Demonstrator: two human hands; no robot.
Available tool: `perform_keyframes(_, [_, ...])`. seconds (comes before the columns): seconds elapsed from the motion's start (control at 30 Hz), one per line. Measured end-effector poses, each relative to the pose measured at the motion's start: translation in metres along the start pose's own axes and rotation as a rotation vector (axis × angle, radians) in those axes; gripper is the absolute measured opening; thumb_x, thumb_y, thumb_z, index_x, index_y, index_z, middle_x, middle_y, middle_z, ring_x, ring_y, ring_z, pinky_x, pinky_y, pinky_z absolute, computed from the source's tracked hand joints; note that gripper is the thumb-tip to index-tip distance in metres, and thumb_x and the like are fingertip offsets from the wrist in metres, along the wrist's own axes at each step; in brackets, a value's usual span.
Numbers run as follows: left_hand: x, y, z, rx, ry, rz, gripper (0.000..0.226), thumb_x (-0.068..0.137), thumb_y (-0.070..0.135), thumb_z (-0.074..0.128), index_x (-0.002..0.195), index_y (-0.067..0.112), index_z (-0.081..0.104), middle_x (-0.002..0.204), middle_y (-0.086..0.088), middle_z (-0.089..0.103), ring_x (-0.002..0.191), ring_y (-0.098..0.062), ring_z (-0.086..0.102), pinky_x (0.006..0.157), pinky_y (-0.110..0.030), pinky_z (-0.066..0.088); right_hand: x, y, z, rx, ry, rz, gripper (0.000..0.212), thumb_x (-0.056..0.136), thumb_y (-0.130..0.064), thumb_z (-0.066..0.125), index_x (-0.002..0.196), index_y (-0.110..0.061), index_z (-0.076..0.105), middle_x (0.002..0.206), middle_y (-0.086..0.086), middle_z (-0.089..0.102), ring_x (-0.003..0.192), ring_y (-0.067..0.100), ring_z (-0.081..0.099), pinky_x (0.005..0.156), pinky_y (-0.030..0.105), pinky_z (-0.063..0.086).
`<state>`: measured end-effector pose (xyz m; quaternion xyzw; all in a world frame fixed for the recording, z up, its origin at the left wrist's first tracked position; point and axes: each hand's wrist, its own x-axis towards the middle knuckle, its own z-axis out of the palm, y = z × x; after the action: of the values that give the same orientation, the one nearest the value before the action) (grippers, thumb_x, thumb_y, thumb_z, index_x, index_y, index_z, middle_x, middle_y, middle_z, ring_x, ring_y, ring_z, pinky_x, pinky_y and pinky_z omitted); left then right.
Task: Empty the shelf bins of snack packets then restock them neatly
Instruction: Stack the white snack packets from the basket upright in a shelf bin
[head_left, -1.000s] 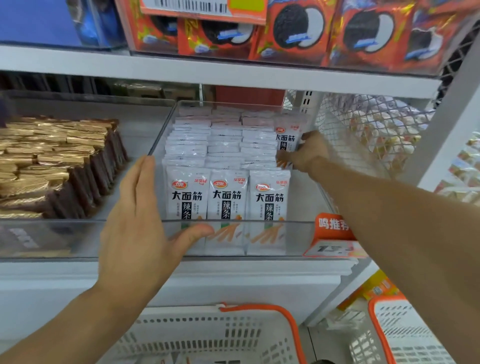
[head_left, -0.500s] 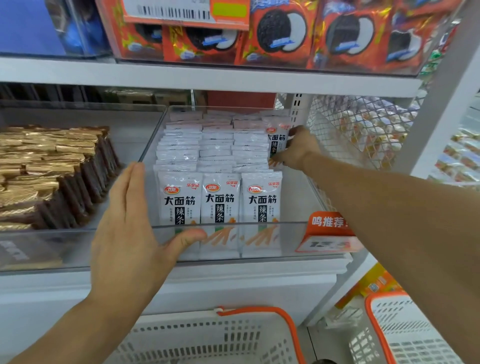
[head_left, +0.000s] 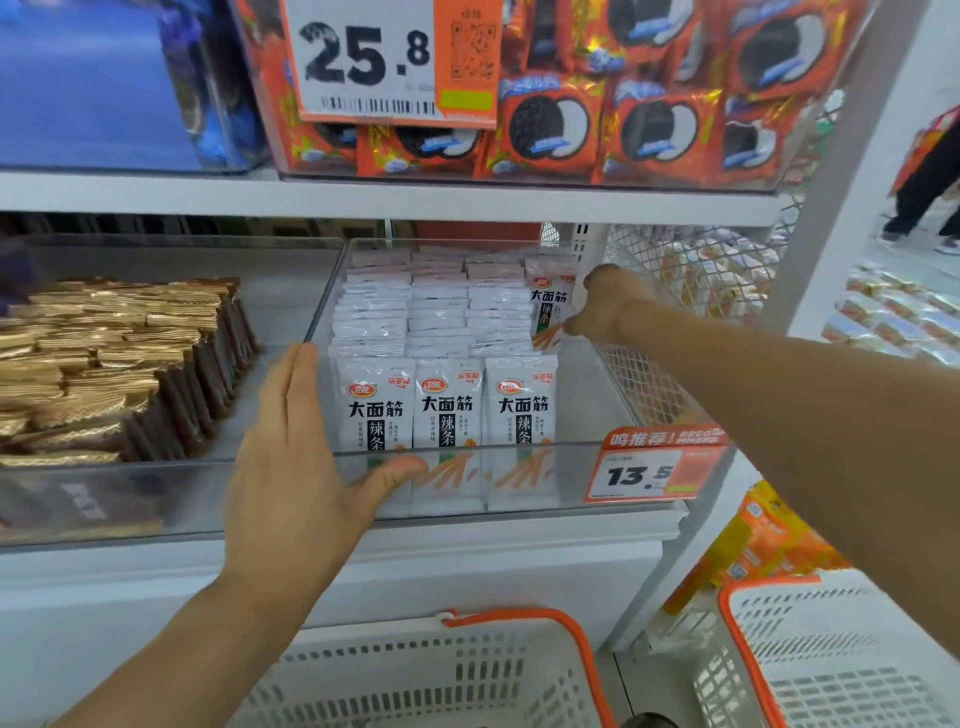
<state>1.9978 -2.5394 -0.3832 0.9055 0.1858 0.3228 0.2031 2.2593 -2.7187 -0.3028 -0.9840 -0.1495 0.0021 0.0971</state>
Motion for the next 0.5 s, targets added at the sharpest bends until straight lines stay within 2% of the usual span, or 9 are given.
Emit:
perform_keyframes(0.1, [0.000, 0.003, -0.005, -0.019, -0.051, 0.015, 0.121, 0.064, 0.071, 0.063, 0.157, 0.008, 0.019, 0.162, -0.005, 0.020, 0.146, -0.025, 0.027, 0.112, -0.047, 0.037, -0.049, -0.004, -0.023, -0.035, 0.102, -0.158, 0.041, 0.093, -0.020, 0.068, 0.130, -0.005, 0.058, 0.130, 0.014, 0.062, 0.114, 0.030, 0.060, 0.092, 0.035, 0.053])
perform_keyframes(0.17, [-0.003, 0.005, -0.011, -0.058, -0.036, 0.011, 0.114, 0.068, 0.064, 0.068, 0.155, 0.007, 0.023, 0.160, -0.008, 0.022, 0.146, -0.026, 0.025, 0.116, -0.043, 0.032, -0.094, -0.010, -0.032, 0.052, 0.212, -0.328, 0.025, 0.092, -0.015, 0.066, 0.116, -0.010, 0.067, 0.114, 0.009, 0.069, 0.101, 0.024, 0.066, 0.090, 0.036, 0.054])
perform_keyframes(0.23, [-0.016, 0.005, -0.014, -0.095, 0.100, 0.102, 0.089, 0.079, 0.047, 0.077, 0.146, 0.005, 0.038, 0.149, -0.014, 0.035, 0.139, -0.029, 0.033, 0.115, -0.037, 0.032, -0.148, -0.020, -0.031, 0.227, 0.217, -0.542, 0.010, 0.091, -0.013, 0.065, 0.100, -0.015, 0.069, 0.090, -0.004, 0.070, 0.079, 0.009, 0.065, 0.075, 0.024, 0.054])
perform_keyframes(0.3, [-0.040, 0.000, -0.011, -0.154, 0.161, 0.228, 0.044, 0.089, 0.028, 0.072, 0.126, 0.012, 0.053, 0.124, -0.010, 0.053, 0.117, -0.024, 0.050, 0.099, -0.031, 0.042, -0.189, -0.034, -0.012, 0.332, 0.044, -0.731, 0.005, 0.090, -0.013, 0.067, 0.094, -0.015, 0.069, 0.081, -0.007, 0.068, 0.069, 0.005, 0.061, 0.067, 0.015, 0.048])
perform_keyframes(0.33, [-0.056, -0.006, -0.005, -0.155, 0.089, 0.269, 0.025, 0.091, 0.024, 0.065, 0.114, 0.017, 0.056, 0.108, -0.003, 0.060, 0.101, -0.020, 0.055, 0.086, -0.029, 0.045, -0.202, -0.041, 0.009, 0.299, -0.096, -0.780, 0.007, 0.090, -0.015, 0.068, 0.098, -0.014, 0.069, 0.084, -0.006, 0.069, 0.070, 0.004, 0.059, 0.068, 0.016, 0.047])
perform_keyframes(0.37, [-0.073, -0.013, 0.002, -0.126, -0.069, 0.280, 0.014, 0.091, 0.023, 0.059, 0.105, 0.021, 0.057, 0.092, 0.004, 0.061, 0.087, -0.017, 0.056, 0.074, -0.029, 0.046, -0.210, -0.046, 0.037, 0.213, -0.250, -0.802, 0.014, 0.092, -0.019, 0.067, 0.105, -0.014, 0.068, 0.090, -0.006, 0.068, 0.074, 0.004, 0.057, 0.073, 0.019, 0.045])
perform_keyframes(0.4, [-0.094, -0.022, 0.011, -0.082, -0.296, 0.229, 0.009, 0.093, 0.022, 0.055, 0.102, 0.023, 0.056, 0.083, 0.009, 0.060, 0.079, -0.016, 0.057, 0.068, -0.030, 0.045, -0.216, -0.050, 0.071, 0.107, -0.419, -0.796, 0.022, 0.093, -0.024, 0.067, 0.112, -0.013, 0.066, 0.096, -0.006, 0.065, 0.081, 0.008, 0.055, 0.078, 0.023, 0.044])
perform_keyframes(0.43, [-0.116, -0.035, 0.023, -0.040, -0.560, 0.130, 0.010, 0.096, 0.023, 0.055, 0.105, 0.024, 0.056, 0.085, 0.009, 0.060, 0.081, -0.018, 0.060, 0.067, -0.030, 0.044, -0.220, -0.051, 0.110, 0.006, -0.592, -0.755, 0.030, 0.094, -0.027, 0.067, 0.118, -0.010, 0.064, 0.100, -0.005, 0.062, 0.087, 0.015, 0.053, 0.083, 0.028, 0.044])
perform_keyframes(0.5, [-0.166, -0.066, 0.045, 0.038, -1.017, -0.075, 0.028, 0.099, 0.027, 0.058, 0.125, 0.017, 0.055, 0.118, -0.003, 0.063, 0.111, -0.027, 0.061, 0.081, -0.028, 0.044, -0.226, -0.045, 0.193, -0.103, -0.849, -0.611, 0.042, 0.093, -0.030, 0.070, 0.120, 0.002, 0.064, 0.113, 0.011, 0.067, 0.095, 0.028, 0.060, 0.088, 0.038, 0.049])
